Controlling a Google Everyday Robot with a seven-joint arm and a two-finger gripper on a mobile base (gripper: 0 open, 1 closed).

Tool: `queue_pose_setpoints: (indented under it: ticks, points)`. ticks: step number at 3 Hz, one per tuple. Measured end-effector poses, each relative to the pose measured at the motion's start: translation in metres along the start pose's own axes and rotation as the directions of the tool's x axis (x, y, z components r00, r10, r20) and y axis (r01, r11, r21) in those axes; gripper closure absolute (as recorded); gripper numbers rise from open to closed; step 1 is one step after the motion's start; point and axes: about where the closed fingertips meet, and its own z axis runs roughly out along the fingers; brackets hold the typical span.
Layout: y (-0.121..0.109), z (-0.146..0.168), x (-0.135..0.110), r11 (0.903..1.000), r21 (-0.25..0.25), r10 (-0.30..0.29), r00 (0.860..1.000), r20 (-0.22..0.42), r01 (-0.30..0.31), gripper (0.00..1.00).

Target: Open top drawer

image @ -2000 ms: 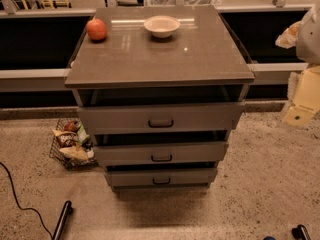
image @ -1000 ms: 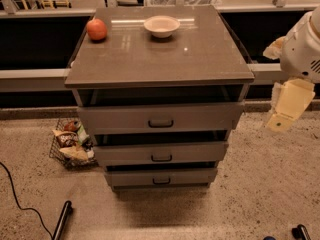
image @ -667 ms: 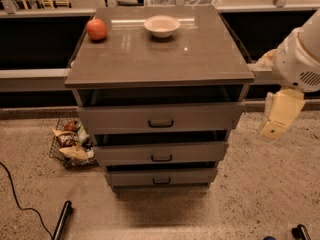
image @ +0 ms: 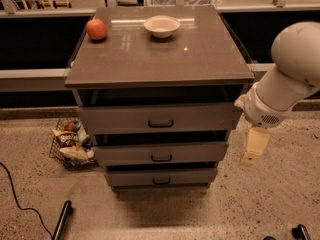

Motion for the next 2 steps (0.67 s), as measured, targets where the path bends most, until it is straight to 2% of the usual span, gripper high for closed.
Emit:
queue_pose_setpoints:
  ticks: [1,2]
  points:
    - [-0.015,0.05,0.008,0.9997,-0.015,-0.018,1.0,0.023,0.019,0.0]
    - [-0.044,0.092,0.007,0.9992,0.007,-0.041,0.995,0.089,0.04,0.0]
